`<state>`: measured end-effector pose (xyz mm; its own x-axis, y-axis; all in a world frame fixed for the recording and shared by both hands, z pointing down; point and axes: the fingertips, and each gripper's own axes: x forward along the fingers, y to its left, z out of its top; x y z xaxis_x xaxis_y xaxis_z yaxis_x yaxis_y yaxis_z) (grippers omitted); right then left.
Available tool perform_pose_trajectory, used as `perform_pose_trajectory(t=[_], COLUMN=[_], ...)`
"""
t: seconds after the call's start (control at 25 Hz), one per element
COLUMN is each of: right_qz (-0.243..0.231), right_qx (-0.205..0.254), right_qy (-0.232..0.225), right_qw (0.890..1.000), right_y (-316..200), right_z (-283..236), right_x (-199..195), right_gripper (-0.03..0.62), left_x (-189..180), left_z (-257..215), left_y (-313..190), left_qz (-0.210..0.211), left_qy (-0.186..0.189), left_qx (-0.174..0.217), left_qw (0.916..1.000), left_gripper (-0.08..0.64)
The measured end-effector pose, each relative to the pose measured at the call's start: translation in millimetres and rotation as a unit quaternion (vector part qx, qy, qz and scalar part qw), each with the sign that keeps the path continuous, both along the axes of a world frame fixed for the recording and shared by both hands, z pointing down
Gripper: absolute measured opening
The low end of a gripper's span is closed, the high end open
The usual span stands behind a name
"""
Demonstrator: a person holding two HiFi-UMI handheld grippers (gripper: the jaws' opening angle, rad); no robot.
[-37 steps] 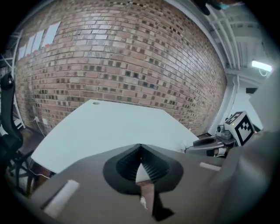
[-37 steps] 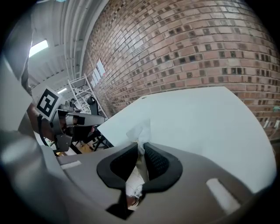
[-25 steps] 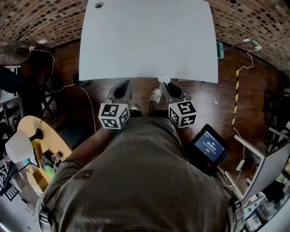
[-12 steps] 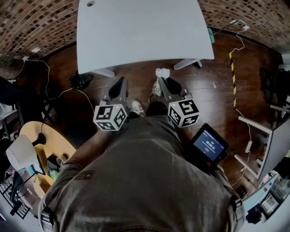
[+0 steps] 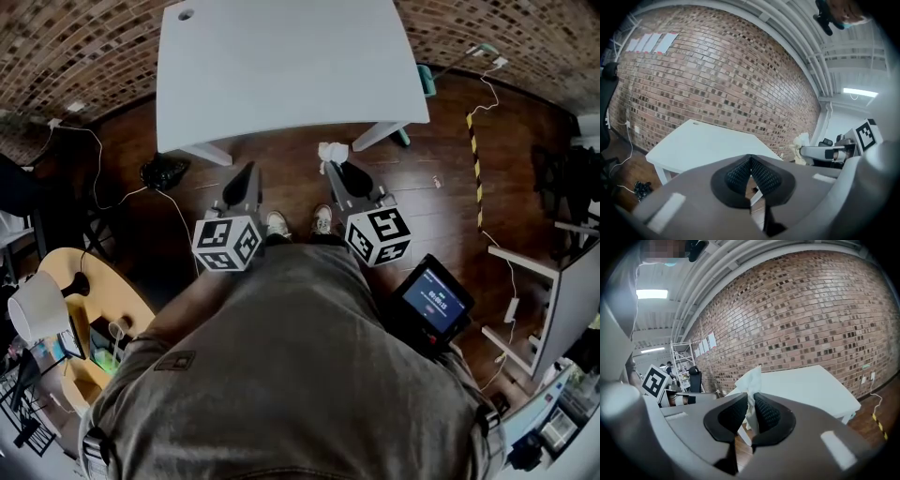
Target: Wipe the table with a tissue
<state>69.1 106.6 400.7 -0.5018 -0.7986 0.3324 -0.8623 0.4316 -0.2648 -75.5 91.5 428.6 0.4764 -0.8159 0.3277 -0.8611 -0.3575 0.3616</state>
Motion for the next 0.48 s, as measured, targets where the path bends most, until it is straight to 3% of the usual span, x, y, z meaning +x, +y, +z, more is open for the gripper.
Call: perform_pose_trajectory(t=[0.48], right_qz=[0.004], right_qx=[0.006], right_qy=[-0.014], right_qw=[1.0], right_y=[0], right_z=[0], right_x=[11], right_gripper=[0.049], left_x=[12], left_z=[-11], left_y=[-2], left_qz=[0.015], left_qy=[-0.011], left_qx=[0.013], left_qw=[0.9997], left_gripper=[0.002])
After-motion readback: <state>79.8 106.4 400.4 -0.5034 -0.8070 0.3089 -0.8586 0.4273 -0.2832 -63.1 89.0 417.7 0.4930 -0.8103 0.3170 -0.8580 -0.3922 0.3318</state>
